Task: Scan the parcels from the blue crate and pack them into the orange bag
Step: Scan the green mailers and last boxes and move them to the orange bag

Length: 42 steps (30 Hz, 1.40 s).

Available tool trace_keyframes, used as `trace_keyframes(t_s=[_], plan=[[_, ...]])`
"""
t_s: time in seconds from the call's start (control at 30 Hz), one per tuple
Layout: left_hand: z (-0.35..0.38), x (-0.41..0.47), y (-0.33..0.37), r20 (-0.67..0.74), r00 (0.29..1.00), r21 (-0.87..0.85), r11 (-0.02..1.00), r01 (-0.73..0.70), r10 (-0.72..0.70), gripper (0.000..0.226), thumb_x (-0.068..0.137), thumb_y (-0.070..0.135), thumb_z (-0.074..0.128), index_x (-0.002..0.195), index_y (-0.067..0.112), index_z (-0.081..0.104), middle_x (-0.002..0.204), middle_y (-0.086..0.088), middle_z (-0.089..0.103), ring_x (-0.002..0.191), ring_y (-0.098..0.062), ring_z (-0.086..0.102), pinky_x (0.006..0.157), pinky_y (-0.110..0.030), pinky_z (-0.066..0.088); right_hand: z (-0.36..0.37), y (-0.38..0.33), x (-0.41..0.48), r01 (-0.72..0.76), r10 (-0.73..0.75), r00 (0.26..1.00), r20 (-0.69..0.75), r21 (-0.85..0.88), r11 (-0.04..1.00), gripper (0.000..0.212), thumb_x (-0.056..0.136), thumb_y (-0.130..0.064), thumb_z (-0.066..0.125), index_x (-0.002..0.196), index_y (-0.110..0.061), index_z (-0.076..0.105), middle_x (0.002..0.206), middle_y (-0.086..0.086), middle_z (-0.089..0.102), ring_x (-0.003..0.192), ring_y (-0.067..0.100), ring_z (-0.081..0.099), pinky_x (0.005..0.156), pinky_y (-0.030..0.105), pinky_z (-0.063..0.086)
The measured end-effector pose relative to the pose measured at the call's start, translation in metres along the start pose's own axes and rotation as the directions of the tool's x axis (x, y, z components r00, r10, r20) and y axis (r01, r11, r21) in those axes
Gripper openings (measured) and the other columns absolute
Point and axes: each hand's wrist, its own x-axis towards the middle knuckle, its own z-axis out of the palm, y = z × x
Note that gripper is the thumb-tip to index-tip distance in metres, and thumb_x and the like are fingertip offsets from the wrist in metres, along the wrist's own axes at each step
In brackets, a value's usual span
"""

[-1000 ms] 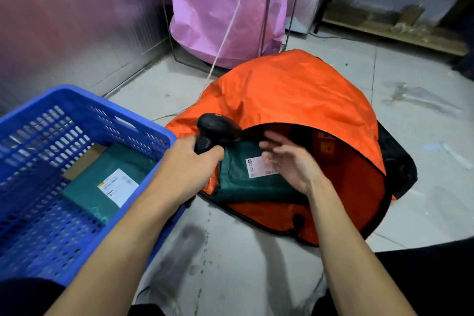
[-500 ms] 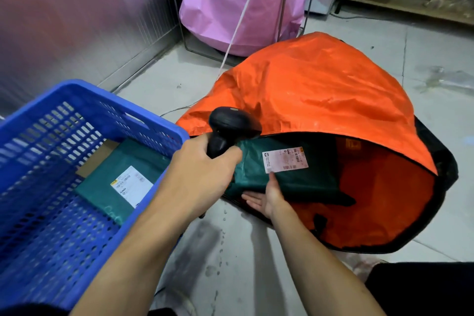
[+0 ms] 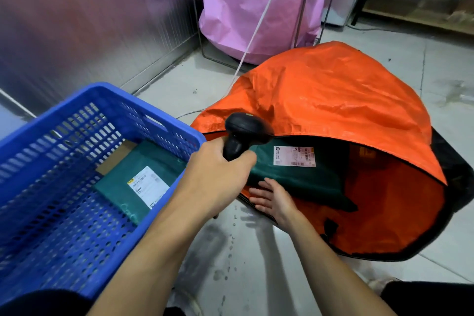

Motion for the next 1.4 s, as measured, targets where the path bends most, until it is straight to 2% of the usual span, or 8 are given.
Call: trace_keyframes(t_s=[0.13,0.23,0.33,0.5,0.77,0.93,1.07,1.4], plan=[[-0.009,-0.003,0.006,0.006,1.0,-0.056,0.998,0.016,-0.016,0.027,0.088,0.03,0.064,0.071,0.009,0.059,0.055,-0.003,0.058,0.048,-0.017,0.052,0.049,-0.027,0.045,0.001,-0.03,-0.028,0.09,-0.083,0.995,0.054,-0.149,0.985,0.04,0.104,-0.041,0.051,0.123,-0.009,0.065,0.103,0.016,0.078,0.082,0.025,0.07,0.074,0.033,0.055],[-0.02,-0.004,0.007,0.011,1.0,-0.13,0.991,0.023,-0.021,0.024,0.089,0.027,0.064,0.07,0.013,0.061,0.056,-0.002,0.063,0.047,-0.018,0.056,0.057,-0.026,0.047,0.003,-0.055,-0.044,0.153,-0.142,0.987,0.069,-0.191,0.97,0.039,0.104,-0.041,0.05,0.121,-0.01,0.066,0.099,0.014,0.079,0.08,0.025,0.072,0.07,0.032,0.054],[-0.032,-0.005,0.004,-0.014,0.999,-0.215,0.976,0.029,-0.033,0.02,0.091,0.023,0.064,0.075,0.011,0.062,0.068,-0.006,0.069,0.05,-0.018,0.056,0.053,-0.021,0.048,0.007,-0.079,-0.066,0.204,-0.191,0.979,0.076,-0.25,0.946,0.037,0.105,-0.04,0.049,0.116,-0.01,0.066,0.095,0.014,0.079,0.075,0.024,0.073,0.07,0.032,0.055],[-0.045,-0.017,0.0,-0.025,0.997,-0.301,0.952,0.062,-0.073,0.016,0.092,0.025,0.064,0.092,0.01,0.068,0.081,-0.01,0.078,0.054,-0.019,0.057,0.058,-0.028,0.049,0.02,-0.103,-0.114,0.284,-0.256,0.959,0.124,-0.402,0.87,0.035,0.106,-0.037,0.048,0.112,-0.008,0.066,0.085,0.011,0.078,0.074,0.025,0.072,0.073,0.034,0.055],[-0.072,-0.041,0.006,-0.091,0.995,-0.417,0.909,0.0,-0.041,0.021,0.096,0.024,0.064,0.097,0.003,0.065,0.07,-0.01,0.067,0.047,-0.018,0.048,0.049,-0.029,0.045,0.05,-0.11,-0.183,0.394,-0.311,0.919,0.242,-0.552,0.735,0.033,0.106,-0.033,0.051,0.104,-0.004,0.067,0.075,0.013,0.074,0.063,0.026,0.067,0.06,0.03,0.049],[-0.134,-0.063,0.006,-0.144,0.989,-0.56,0.826,-0.066,-0.018,0.017,0.097,0.023,0.063,0.096,0.006,0.066,0.067,-0.007,0.064,0.045,-0.017,0.048,0.044,-0.025,0.042,0.08,-0.124,-0.205,0.465,-0.338,0.885,0.321,-0.563,0.683,0.027,0.107,-0.027,0.05,0.098,-0.004,0.062,0.07,0.014,0.068,0.047,0.019,0.059,0.049,0.024,0.04],[-0.197,-0.075,-0.014,-0.149,0.988,-0.636,0.77,-0.055,-0.052,0.016,0.098,0.026,0.059,0.092,0.011,0.064,0.065,-0.003,0.059,0.044,-0.015,0.047,0.042,-0.024,0.042,0.119,-0.133,-0.211,0.531,-0.355,0.847,0.396,-0.587,0.612,0.023,0.107,-0.023,0.049,0.1,-0.006,0.063,0.071,0.013,0.067,0.048,0.019,0.06,0.048,0.024,0.04],[-0.26,-0.098,-0.121,-0.41,0.869,-0.613,0.789,-0.036,-0.278,0.008,0.097,0.015,0.063,0.097,0.007,0.064,0.061,-0.002,0.063,0.045,-0.017,0.05,0.043,-0.024,0.047,0.197,-0.122,-0.168,0.576,-0.347,0.818,0.459,-0.674,0.464,0.023,0.102,-0.025,0.056,0.096,-0.005,0.066,0.062,0.005,0.069,0.051,0.022,0.06,0.054,0.027,0.045]])
